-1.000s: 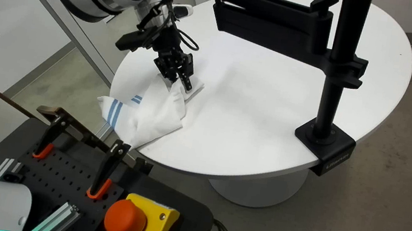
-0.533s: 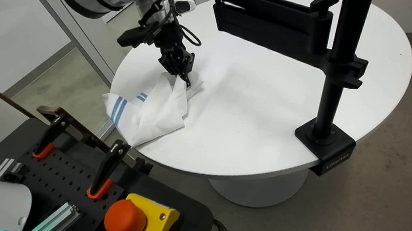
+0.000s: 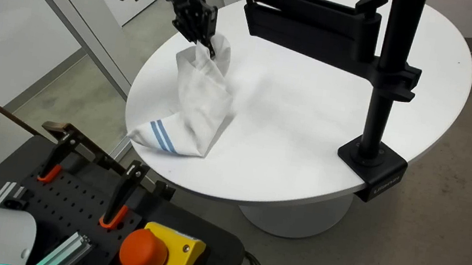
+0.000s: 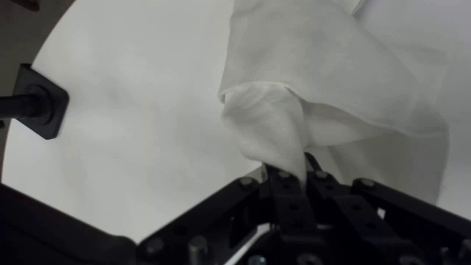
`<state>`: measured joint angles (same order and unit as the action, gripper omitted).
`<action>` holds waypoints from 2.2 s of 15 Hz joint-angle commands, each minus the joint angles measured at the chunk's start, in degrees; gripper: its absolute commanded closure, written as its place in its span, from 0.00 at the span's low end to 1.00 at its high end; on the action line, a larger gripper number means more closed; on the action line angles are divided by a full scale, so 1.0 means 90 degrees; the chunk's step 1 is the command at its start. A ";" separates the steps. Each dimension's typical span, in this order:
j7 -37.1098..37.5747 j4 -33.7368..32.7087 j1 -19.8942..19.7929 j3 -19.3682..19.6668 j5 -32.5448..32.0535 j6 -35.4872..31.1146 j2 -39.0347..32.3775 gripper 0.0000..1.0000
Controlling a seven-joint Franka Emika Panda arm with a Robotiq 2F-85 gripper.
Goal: Hang the towel on the stand
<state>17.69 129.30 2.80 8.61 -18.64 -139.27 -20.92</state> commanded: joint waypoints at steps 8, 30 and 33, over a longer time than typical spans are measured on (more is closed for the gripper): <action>-0.0339 0.0760 -0.0379 -0.0231 0.0425 0.1921 0.2790 0.99; -0.0346 -0.0343 -0.1959 0.0263 0.0969 0.2915 0.4155 0.99; -0.0123 -0.0660 -0.2080 0.0351 0.0972 0.2831 0.3743 0.99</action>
<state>14.33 127.73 -15.09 11.32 -10.74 -113.98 17.22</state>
